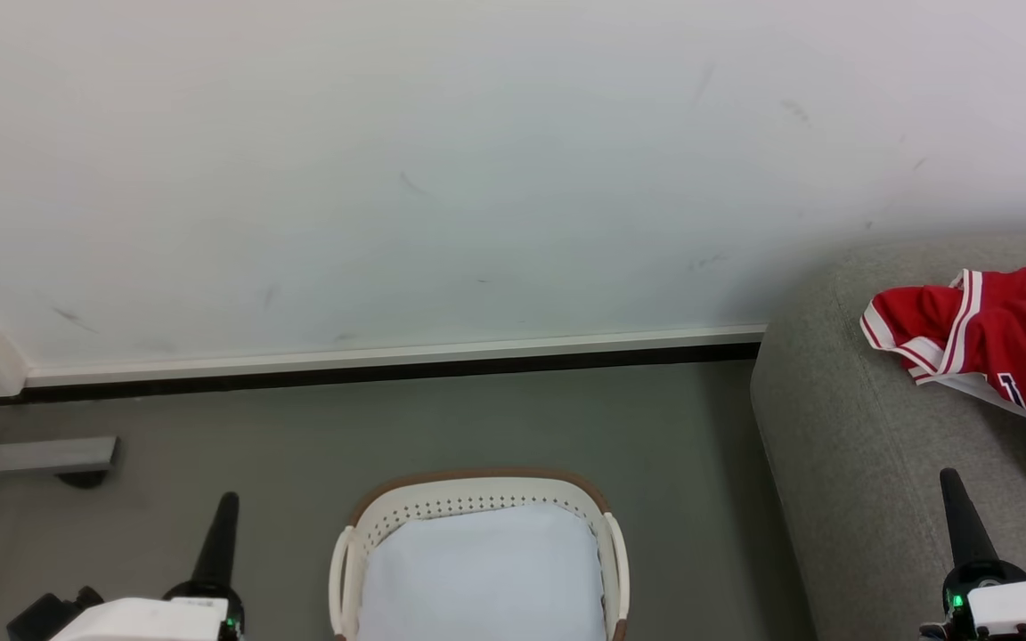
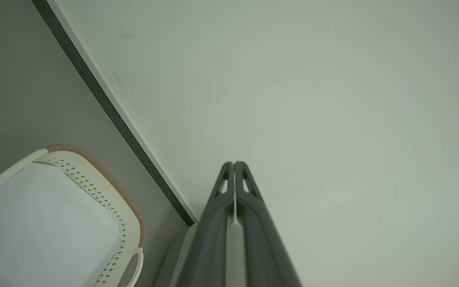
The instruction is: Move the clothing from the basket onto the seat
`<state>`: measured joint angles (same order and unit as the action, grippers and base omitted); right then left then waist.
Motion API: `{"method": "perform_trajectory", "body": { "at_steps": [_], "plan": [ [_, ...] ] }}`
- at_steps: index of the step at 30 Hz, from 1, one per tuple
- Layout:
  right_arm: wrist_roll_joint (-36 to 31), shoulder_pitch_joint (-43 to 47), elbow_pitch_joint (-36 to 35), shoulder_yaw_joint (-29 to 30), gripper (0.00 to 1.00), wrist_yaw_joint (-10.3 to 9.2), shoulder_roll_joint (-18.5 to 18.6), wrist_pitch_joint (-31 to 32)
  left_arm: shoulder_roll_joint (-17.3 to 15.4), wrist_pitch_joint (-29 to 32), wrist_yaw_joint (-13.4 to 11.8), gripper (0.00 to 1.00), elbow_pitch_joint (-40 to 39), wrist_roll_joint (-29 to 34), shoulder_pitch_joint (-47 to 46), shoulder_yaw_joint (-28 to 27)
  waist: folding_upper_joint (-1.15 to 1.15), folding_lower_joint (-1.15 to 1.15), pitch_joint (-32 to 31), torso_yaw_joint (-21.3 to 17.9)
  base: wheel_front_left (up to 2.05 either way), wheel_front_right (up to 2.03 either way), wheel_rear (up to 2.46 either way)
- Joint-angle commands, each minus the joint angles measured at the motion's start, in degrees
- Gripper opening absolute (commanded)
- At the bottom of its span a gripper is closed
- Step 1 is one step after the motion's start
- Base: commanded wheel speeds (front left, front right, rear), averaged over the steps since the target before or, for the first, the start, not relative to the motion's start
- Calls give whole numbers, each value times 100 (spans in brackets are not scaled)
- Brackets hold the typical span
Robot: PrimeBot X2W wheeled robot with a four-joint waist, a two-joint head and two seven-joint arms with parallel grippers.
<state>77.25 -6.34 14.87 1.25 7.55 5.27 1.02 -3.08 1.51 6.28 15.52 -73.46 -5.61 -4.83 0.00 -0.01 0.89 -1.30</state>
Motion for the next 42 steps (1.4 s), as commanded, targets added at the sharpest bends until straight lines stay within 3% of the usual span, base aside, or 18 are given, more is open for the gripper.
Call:
{"method": "perform_trajectory", "body": {
  "at_steps": [1, 42],
  "plan": [
    [122, -9, -50, 55, 0, -8, -3, 33, -22, 36, 36, 0, -64, -173, -84, -22, 0, 1, -2, 4, 0, 0, 0],
    [1499, 34, -102, 482, 0, -12, -203, 509, 14, 504, 133, 0, -153, -1824, -84, -177, 0, 1, -66, 121, 0, 0, 0]
  ]
}}
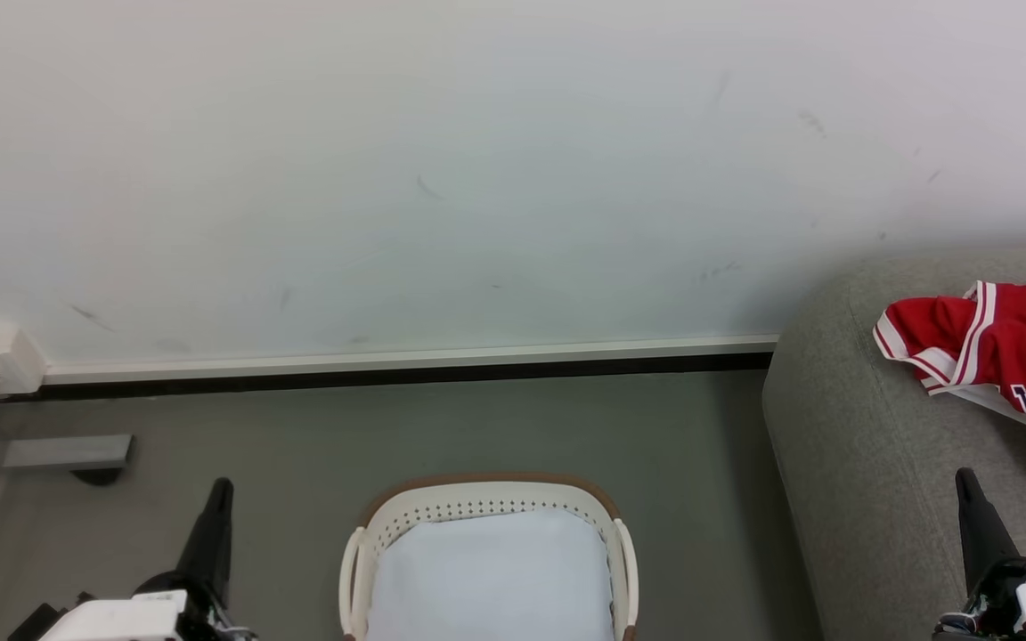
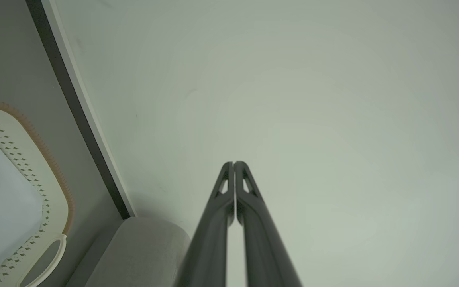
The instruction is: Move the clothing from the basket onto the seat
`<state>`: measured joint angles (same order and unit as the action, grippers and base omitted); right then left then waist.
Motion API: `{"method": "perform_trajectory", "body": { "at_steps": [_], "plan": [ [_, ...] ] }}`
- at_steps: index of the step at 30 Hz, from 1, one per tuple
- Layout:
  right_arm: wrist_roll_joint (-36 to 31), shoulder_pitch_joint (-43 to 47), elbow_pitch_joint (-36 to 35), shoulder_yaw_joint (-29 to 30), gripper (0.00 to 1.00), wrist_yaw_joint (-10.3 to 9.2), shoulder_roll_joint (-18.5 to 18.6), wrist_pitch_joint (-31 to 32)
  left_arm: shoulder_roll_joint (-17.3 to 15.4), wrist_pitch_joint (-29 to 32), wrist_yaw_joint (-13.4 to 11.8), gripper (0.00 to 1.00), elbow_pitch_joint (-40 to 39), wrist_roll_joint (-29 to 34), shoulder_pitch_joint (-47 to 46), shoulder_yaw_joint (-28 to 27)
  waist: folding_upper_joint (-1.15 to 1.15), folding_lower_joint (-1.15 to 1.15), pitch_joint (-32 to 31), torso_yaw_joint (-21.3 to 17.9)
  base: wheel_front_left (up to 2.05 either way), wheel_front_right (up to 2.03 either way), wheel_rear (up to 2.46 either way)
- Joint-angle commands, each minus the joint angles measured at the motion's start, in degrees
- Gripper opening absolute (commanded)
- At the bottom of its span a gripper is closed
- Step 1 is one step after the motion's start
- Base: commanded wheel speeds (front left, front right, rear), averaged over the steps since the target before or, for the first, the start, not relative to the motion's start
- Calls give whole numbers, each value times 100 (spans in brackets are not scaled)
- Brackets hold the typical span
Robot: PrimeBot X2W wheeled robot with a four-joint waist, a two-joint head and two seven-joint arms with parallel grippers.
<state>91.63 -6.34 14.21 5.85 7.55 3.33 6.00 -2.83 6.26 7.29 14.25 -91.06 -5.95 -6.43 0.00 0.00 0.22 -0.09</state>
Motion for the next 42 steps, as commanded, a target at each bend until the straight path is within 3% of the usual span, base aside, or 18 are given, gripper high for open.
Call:
{"method": "perform_trajectory", "body": {
  "at_steps": [1, 42],
  "plan": [
    [92, 35, -38, 32, 0, -12, -15, 16, -10, 38, 35, 0, -29, -106, -50, -20, 0, 0, -2, 3, 0, 0, 0],
    [82, 34, -34, 71, 0, -12, -37, 45, -9, 50, 36, 0, -31, -170, -47, -22, 0, 0, -5, 9, 0, 0, 0]
  ]
}}
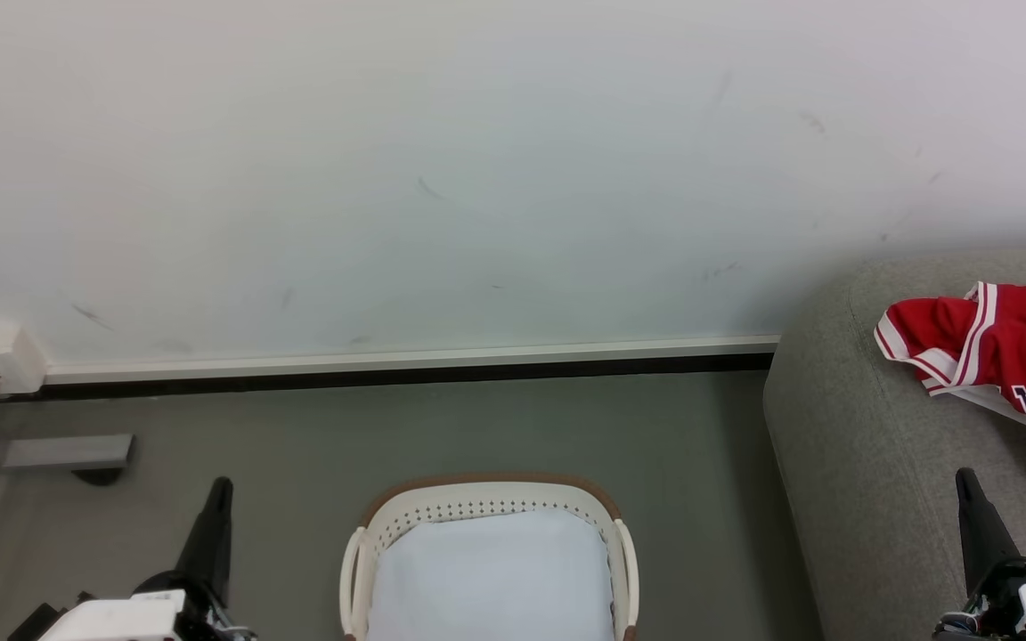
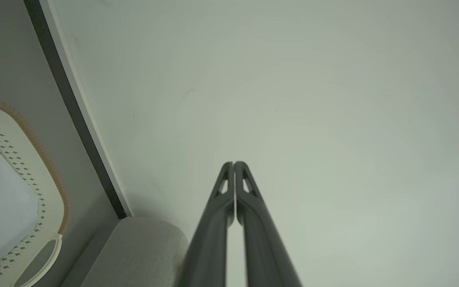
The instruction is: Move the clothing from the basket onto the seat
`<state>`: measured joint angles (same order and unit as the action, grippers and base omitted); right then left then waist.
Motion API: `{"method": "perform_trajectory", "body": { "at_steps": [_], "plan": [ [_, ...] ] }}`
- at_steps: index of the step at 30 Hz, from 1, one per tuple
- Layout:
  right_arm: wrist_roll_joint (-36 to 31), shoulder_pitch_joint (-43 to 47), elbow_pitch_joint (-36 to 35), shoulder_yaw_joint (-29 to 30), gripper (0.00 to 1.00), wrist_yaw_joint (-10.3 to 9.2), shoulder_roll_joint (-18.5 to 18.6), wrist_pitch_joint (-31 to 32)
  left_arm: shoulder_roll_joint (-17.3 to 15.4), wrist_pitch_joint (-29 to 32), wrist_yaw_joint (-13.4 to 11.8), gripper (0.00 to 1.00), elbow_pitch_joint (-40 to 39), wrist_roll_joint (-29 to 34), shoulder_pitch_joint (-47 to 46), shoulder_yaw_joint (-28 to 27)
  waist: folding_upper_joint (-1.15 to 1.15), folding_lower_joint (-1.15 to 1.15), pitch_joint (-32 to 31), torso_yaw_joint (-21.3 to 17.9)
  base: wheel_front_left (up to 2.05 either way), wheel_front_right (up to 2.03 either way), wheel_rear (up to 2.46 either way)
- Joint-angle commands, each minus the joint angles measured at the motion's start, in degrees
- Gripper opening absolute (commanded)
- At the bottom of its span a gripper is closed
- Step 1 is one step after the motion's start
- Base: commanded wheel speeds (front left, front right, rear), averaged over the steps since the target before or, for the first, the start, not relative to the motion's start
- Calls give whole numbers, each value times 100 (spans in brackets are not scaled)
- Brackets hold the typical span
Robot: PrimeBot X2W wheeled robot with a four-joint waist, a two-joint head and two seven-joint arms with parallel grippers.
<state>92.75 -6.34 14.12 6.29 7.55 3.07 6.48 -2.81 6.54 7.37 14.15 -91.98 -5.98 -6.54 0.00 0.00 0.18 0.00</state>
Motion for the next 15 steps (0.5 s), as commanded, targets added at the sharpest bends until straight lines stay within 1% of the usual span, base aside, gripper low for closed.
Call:
{"method": "perform_trajectory", "body": {
  "at_steps": [1, 15],
  "plan": [
    [-30, 34, -25, 28, 0, -12, -11, -2, -11, 22, 28, 0, -20, -78, -44, -11, 0, 0, 0, 0, 0, 0, 0],
    [-38, 33, -25, 32, 0, -12, -14, 5, -11, 21, 28, 0, -20, -78, -44, -10, 0, 0, 0, 0, 0, 0, 0]
  ]
}}
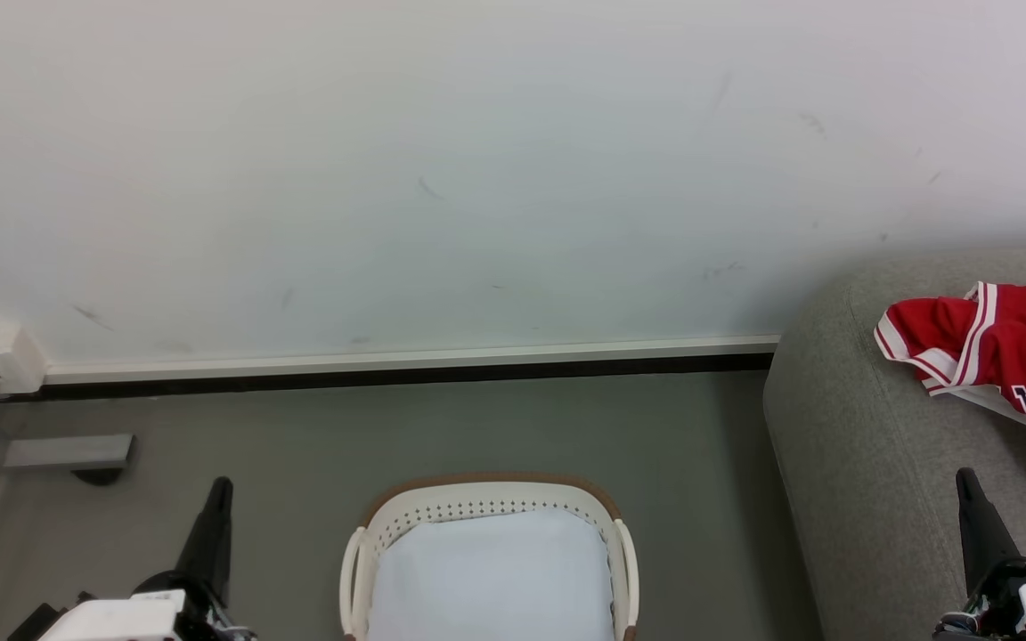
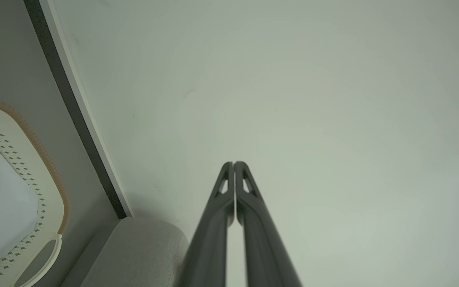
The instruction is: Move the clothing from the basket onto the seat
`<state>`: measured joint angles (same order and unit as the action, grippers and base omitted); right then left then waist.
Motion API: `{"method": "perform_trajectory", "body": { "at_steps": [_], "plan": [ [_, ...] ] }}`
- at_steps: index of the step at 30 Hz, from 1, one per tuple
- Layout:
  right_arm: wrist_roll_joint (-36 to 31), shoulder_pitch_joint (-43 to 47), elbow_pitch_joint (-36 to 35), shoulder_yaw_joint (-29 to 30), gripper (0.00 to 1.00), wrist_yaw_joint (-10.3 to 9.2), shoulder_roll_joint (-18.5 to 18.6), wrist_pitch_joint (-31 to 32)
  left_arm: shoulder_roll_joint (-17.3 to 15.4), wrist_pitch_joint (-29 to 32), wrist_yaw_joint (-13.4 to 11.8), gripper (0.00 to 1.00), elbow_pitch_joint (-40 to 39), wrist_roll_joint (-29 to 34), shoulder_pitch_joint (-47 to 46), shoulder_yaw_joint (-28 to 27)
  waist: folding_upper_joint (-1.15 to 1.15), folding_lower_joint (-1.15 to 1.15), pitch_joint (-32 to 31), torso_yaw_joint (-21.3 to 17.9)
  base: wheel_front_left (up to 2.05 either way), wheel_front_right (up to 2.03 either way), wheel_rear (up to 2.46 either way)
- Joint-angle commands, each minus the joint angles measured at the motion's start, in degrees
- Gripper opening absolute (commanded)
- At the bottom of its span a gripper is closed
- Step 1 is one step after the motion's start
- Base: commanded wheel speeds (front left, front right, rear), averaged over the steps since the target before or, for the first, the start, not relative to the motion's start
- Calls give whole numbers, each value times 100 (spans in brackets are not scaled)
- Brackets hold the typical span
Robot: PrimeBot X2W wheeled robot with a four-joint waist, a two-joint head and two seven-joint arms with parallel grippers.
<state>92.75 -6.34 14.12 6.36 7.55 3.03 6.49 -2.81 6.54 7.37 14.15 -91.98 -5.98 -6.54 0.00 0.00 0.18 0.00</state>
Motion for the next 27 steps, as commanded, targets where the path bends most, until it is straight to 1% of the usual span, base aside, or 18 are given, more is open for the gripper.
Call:
{"method": "perform_trajectory", "body": {
  "at_steps": [1, 27],
  "plan": [
    [-38, 33, -25, 26, 0, -12, -10, 4, -11, 21, 28, 0, -20, -78, -44, -10, 0, 0, 0, 0, 0, 0, 0],
    [-48, 32, -24, 33, 0, -12, -13, 13, -11, 21, 28, 0, -21, -79, -44, -9, 0, 0, 0, 0, 0, 0, 0]
  ]
}}
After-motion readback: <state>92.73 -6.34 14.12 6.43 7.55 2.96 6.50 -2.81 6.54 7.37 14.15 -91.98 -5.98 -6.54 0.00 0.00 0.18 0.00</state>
